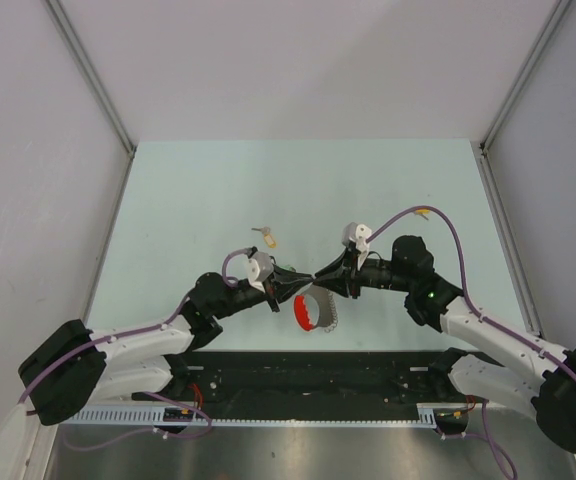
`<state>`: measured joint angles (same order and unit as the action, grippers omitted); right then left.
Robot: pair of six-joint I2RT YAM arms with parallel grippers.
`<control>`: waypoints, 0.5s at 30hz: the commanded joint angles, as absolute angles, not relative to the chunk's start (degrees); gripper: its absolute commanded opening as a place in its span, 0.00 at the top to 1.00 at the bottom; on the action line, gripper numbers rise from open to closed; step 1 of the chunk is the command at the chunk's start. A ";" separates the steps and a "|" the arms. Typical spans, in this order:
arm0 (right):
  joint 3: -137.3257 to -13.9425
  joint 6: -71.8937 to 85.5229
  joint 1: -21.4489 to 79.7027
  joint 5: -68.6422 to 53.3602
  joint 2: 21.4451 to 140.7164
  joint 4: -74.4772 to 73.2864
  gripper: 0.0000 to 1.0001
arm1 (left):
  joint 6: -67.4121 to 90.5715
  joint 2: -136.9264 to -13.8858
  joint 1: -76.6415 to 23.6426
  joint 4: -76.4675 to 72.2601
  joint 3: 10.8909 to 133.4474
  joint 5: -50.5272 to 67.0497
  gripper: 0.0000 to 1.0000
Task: Put the keys on the keyring
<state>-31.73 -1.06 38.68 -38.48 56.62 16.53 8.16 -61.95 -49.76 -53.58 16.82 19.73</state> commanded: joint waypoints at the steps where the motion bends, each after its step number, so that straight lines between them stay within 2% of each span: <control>1: -34.10 -2.11 38.85 -38.85 55.02 17.58 0.80 | 11.33 -61.87 -50.10 -56.69 18.46 20.48 1.00; 5: -34.36 -2.72 38.85 -38.93 55.02 16.44 0.91 | 11.95 -61.96 -50.10 -56.08 18.89 20.65 1.00; 7: -34.45 -2.81 38.85 -39.02 54.93 15.91 1.00 | 11.95 -61.96 -50.01 -55.37 19.16 21.01 1.00; 9: -34.72 -3.16 38.85 -39.37 54.84 14.95 1.00 | 11.78 -61.79 -50.01 -54.85 19.16 21.36 0.98; 15: -37.09 -6.06 38.76 -41.13 55.02 9.33 1.00 | 8.01 -59.68 -48.44 -51.07 19.07 25.30 0.71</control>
<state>-32.80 -3.27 38.68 -39.86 55.81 12.14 10.02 -61.73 -49.56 -51.88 16.95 20.16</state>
